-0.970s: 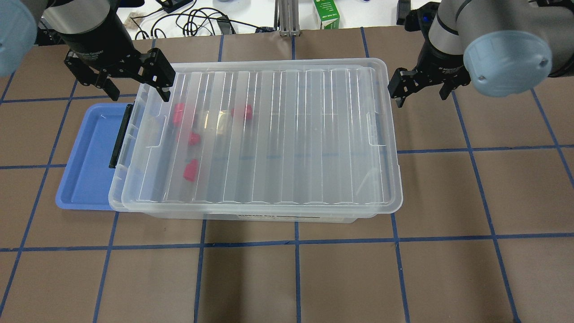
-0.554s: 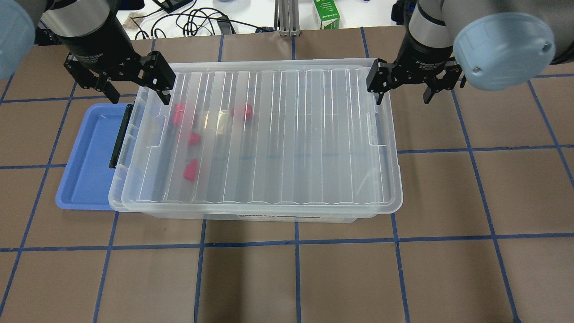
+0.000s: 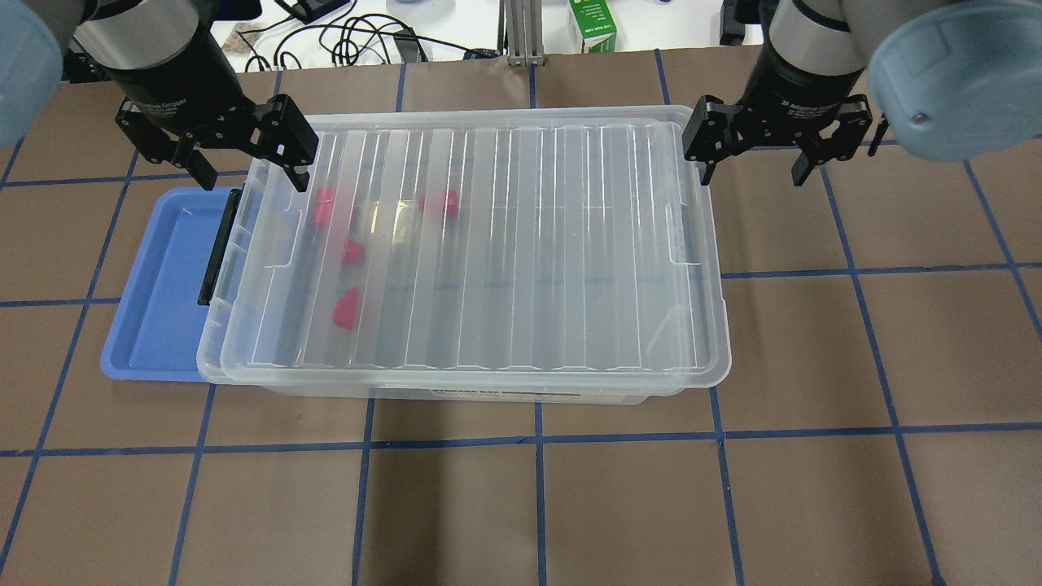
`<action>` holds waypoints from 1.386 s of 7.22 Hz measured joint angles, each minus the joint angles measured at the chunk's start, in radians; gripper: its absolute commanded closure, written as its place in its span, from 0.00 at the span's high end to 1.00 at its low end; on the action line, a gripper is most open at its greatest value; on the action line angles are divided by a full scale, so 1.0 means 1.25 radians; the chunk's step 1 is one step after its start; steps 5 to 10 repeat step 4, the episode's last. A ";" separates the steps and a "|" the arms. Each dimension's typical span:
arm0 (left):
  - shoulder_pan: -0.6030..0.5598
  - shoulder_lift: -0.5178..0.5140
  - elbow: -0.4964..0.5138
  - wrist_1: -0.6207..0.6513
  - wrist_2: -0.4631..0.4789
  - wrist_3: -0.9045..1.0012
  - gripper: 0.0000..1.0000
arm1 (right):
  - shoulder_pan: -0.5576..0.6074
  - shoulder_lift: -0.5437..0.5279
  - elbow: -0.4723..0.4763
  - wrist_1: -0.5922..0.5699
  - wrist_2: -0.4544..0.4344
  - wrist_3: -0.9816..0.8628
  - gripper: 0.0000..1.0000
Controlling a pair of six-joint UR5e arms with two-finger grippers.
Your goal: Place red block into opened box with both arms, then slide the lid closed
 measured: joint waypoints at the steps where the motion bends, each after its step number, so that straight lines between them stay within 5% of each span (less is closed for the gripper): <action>1: 0.000 0.000 -0.001 0.001 0.001 0.000 1.00 | -0.021 -0.019 0.003 0.018 -0.002 -0.006 1.00; 10: 0.001 -0.001 -0.002 0.002 0.003 0.000 1.00 | -0.034 -0.049 0.010 0.033 -0.001 -0.004 1.00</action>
